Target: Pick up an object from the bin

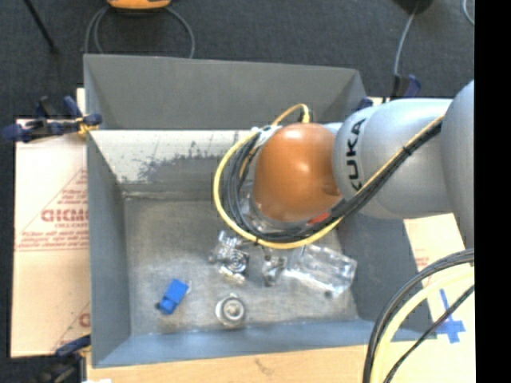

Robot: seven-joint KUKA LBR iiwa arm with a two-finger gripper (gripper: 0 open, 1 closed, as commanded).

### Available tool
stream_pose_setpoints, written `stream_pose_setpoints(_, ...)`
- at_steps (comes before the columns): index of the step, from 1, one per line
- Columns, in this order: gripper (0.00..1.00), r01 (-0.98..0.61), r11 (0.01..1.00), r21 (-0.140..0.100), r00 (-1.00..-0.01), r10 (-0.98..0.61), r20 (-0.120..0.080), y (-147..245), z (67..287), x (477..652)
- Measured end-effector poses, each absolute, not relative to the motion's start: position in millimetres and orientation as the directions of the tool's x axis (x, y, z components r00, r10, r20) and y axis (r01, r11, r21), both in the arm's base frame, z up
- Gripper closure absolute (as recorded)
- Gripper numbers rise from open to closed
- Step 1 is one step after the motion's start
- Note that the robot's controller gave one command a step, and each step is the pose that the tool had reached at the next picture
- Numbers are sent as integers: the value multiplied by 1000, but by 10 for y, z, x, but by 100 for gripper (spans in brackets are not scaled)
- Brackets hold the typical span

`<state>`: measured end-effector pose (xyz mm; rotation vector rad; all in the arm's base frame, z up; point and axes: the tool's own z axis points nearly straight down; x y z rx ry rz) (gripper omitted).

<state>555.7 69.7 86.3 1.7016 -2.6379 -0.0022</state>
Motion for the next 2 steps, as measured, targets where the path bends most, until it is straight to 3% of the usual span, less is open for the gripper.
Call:
stream_pose_setpoints(1,100,-909,418,3,-418,-909,-1,694,874,5562)
stream_pose_setpoints(2,100,-1000,18,-9,-18,-1000,-3,942,2782,5770)
